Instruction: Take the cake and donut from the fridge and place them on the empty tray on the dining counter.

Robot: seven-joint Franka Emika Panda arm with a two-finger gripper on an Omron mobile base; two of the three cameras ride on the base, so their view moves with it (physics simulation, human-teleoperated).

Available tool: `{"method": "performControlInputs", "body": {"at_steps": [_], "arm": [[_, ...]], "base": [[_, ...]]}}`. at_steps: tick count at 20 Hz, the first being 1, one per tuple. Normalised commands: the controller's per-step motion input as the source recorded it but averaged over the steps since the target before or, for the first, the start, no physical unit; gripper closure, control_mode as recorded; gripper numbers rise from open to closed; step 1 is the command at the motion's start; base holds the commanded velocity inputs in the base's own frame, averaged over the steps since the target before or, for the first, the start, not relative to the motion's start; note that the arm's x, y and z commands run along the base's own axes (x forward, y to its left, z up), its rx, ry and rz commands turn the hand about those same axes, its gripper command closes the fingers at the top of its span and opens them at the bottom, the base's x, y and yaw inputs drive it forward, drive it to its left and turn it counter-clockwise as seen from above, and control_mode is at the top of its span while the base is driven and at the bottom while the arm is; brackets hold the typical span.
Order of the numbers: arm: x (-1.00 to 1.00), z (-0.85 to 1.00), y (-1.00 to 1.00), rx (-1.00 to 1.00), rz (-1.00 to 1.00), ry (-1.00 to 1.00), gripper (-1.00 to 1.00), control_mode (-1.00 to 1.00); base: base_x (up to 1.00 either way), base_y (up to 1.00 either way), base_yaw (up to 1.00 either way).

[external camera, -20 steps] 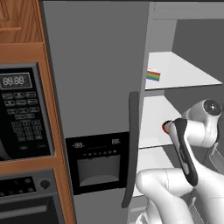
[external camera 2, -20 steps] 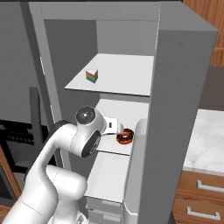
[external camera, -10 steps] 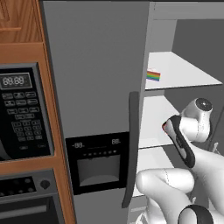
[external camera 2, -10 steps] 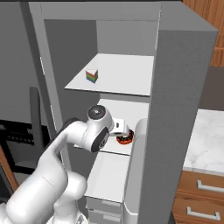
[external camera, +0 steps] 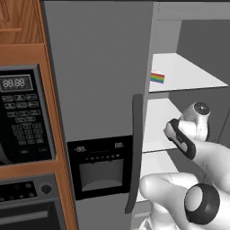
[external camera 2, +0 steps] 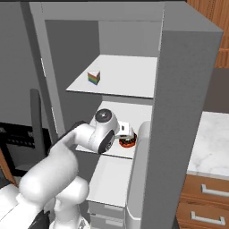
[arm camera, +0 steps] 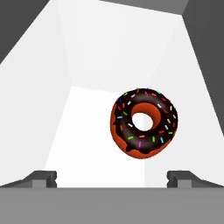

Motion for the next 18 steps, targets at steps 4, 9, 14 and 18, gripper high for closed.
{"method": "performControlInputs", "body": {"at_steps": [4, 9, 14, 18], "arm": [[0.42, -0.18, -0.02, 0.0, 0.0, 0.02, -1.0, -1.0], [0.29, -0.16, -0.12, 0.02, 0.0, 0.05, -1.0, -1.0], [0.28, -0.13, -0.03, 0.03, 0.0, 0.1, -1.0, -1.0], [0.25, -0.09, 0.0, 0.01, 0.03, 0.01, -1.0, -1.0]], "base": [[0.0, 0.0, 0.0], [0.0, 0.0, 0.0], [0.0, 0.0, 0.0], [0.0, 0.0, 0.0]]}}
